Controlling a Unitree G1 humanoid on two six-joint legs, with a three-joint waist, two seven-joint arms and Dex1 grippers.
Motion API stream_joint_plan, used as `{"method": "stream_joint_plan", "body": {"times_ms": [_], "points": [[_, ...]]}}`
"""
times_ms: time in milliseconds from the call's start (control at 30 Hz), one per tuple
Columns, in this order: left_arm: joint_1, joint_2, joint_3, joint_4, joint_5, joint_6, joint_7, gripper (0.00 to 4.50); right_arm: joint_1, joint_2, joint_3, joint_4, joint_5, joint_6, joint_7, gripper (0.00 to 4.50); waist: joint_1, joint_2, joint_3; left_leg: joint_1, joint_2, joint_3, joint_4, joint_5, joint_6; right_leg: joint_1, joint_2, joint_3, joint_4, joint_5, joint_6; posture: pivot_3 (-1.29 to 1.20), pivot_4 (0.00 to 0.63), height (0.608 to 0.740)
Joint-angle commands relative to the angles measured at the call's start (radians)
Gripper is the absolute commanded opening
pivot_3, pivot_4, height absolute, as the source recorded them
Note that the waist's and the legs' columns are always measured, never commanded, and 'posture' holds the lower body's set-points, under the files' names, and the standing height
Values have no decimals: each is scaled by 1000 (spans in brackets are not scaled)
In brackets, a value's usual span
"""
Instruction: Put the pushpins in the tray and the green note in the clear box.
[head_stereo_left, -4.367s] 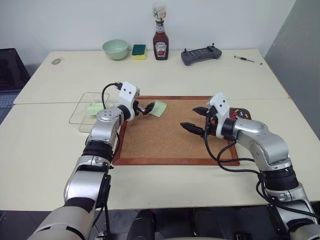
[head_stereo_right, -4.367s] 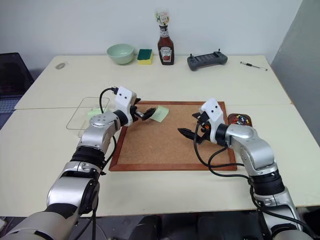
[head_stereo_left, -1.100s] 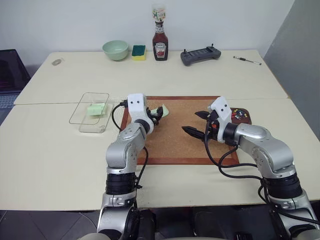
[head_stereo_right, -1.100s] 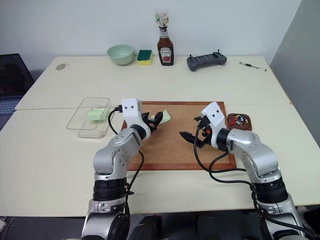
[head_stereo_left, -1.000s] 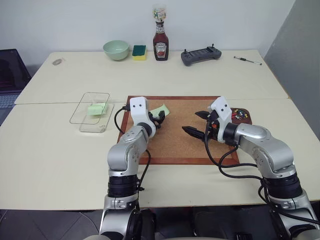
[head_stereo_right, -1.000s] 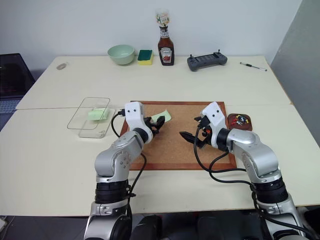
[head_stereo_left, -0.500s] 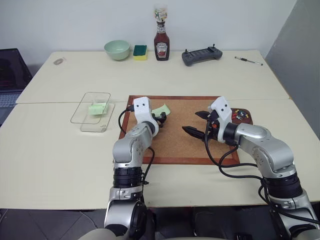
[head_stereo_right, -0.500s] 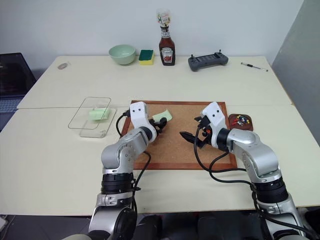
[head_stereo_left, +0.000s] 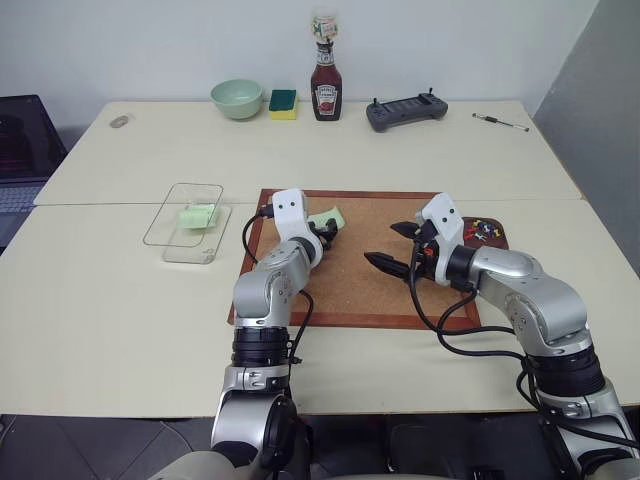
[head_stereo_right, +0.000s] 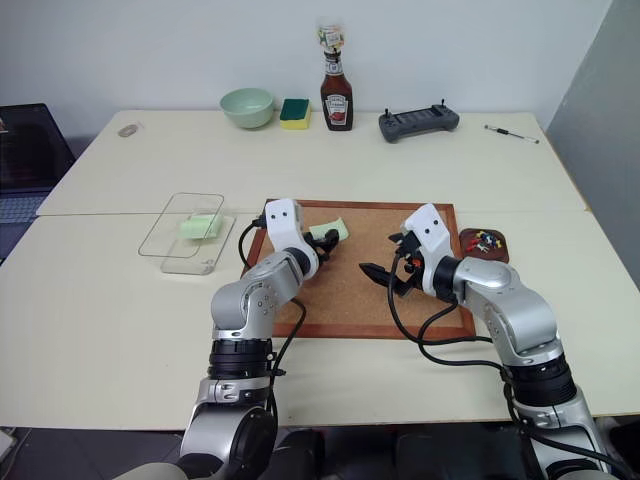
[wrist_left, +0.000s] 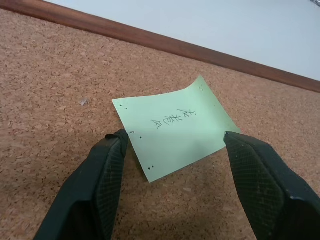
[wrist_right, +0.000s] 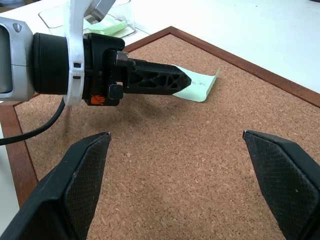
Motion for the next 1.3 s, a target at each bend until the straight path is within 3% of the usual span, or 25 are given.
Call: {"method": "stream_joint_plan", "body": {"times_ms": [33,167,267,800,1300], "points": [[-14,-8,-21,-58,-10,-23,-10,3269,-8,2,-19,-33,11,-18,-3,4500,0,0,0,0,0,0,0,0,0,0,0,0,0,0,0,0,150,740],[-12,-11,-14,-57,-18,-28,-10,3269,-10,4,-18,-29,12,-18,-1,4500,0,0,0,0,0,0,0,0,0,0,0,0,-1,0,0,0,150,740],[-20,-11,-7,-47,-24,-36,-10,2890,-11,5,-17,-29,12,-18,0,4500,0,0,0,0,0,0,0,0,0,0,0,0,-1,0,0,0,150,740],[-28,-6,3,-39,-40,-60,-23,21,-12,0,-13,-25,13,-19,12,4500,0,0,0,0,0,0,0,0,0,0,0,0,-1,0,0,0,150,740],[9,33,-4,-128,-41,-53,-34,21,-22,-5,-9,-11,7,-26,30,4500,-1,0,0,0,0,0,0,0,0,0,0,0,-1,0,0,0,150,740]]}}
